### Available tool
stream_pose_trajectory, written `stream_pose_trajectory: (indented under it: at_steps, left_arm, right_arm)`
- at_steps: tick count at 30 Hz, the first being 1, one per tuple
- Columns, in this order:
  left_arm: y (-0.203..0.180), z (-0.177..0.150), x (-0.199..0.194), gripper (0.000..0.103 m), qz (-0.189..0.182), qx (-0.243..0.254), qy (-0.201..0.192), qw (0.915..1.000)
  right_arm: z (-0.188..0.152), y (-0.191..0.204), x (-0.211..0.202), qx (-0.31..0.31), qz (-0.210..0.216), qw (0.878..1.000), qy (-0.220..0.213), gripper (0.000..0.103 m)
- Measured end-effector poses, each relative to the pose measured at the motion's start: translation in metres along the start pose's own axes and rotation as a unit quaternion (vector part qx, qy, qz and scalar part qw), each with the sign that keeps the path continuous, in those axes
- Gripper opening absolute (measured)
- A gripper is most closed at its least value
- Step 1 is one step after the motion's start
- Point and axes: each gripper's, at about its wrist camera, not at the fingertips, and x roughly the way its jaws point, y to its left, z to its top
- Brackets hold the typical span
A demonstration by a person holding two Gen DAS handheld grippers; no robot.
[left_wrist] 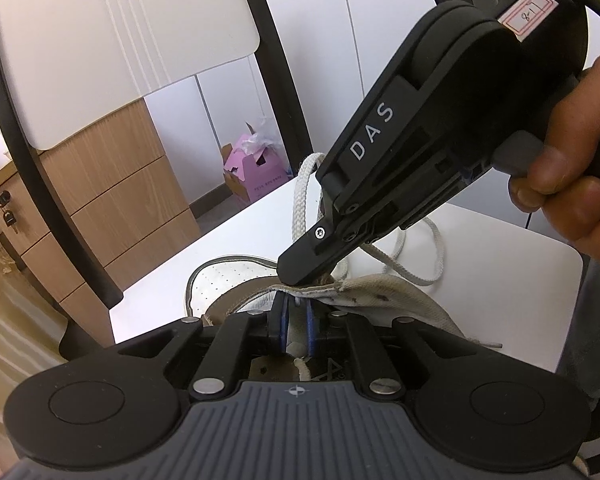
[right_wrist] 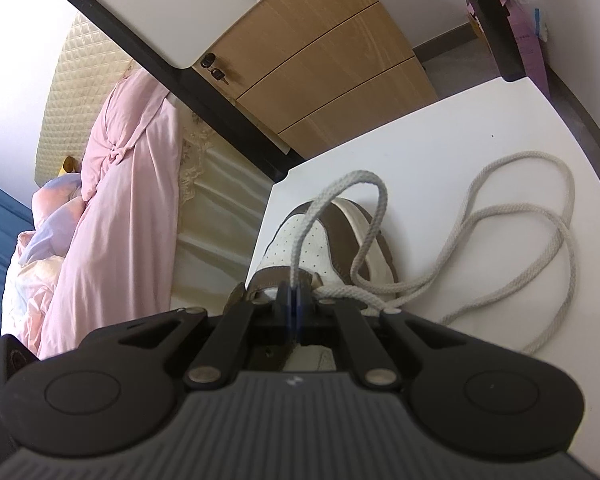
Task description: Lace up shoes with both hands
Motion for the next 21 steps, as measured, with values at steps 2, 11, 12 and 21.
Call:
stream_pose_trajectory:
  at_steps: [2,11,12,21]
  left_arm:
    - [-0.001,0.0,-0.003,0.003,0.0,-0.001,-0.002,1.0]
    - [0.0,-0.003,-0.015,0.003,-0.008,-0.012,-0.005,0.9999]
    - [0.0,-0.003,-0.016,0.003,-0.009,-0.012,-0.005,0.9999]
    - [0.001,-0.002,-0.016,0.003,-0.012,-0.013,-0.003,0.9998]
  right_arm:
    - [0.0,0.001,0.0,-0.005,-0.003,1.0,-0.001,0.003]
    - [0.0,-0.003,-0.002,0.013,0.004,1.0,-0.006,0.004]
    - [-0.001,-0.004,-0.003,0.017,0.006,1.0,-0.009,0.005]
    - [0.002,-0.01,-0.014,0.04,0.007,0.998,-0.041,0.03]
